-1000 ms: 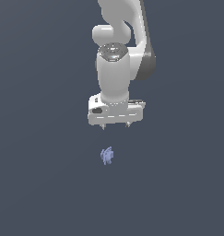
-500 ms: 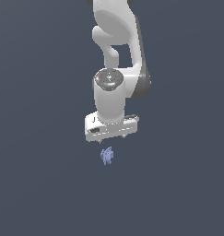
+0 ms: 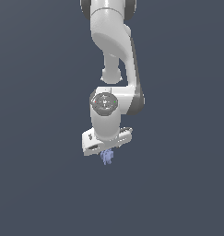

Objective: Pick up the object and move it to a goal position.

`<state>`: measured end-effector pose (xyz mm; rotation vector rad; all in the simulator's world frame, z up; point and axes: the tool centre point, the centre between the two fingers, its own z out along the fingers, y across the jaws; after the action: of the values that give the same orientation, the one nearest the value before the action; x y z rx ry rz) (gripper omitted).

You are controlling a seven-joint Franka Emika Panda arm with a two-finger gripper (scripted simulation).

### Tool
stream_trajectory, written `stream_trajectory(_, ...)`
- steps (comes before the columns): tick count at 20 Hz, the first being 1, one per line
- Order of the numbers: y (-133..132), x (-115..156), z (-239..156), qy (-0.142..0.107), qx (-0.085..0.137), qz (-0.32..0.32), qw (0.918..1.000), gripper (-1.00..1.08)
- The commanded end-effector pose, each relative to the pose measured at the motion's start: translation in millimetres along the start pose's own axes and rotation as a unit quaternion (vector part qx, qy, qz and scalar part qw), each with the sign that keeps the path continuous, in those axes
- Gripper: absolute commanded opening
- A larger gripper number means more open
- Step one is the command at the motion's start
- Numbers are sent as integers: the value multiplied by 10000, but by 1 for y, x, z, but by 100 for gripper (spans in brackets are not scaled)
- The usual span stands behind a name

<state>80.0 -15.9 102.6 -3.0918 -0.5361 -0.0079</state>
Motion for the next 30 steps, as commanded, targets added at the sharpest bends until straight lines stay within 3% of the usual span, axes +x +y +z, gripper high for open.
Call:
stream_trajectory(1, 3, 2, 7, -14, -9, -100, 9999, 100)
stream_trajectory(10, 6, 3, 16, -30, -10, -148, 9999, 100)
stream_trajectory(19, 5, 2, 58, -28, -13, -167, 9999, 100)
stream_trajectory(25, 6, 3, 63, -28, -13, -167, 9999, 100)
stream_trajectory(26, 6, 3, 63, -28, -13, -167, 9999, -100)
stream_trajectory(30, 6, 3, 63, -28, -13, -167, 9999, -100)
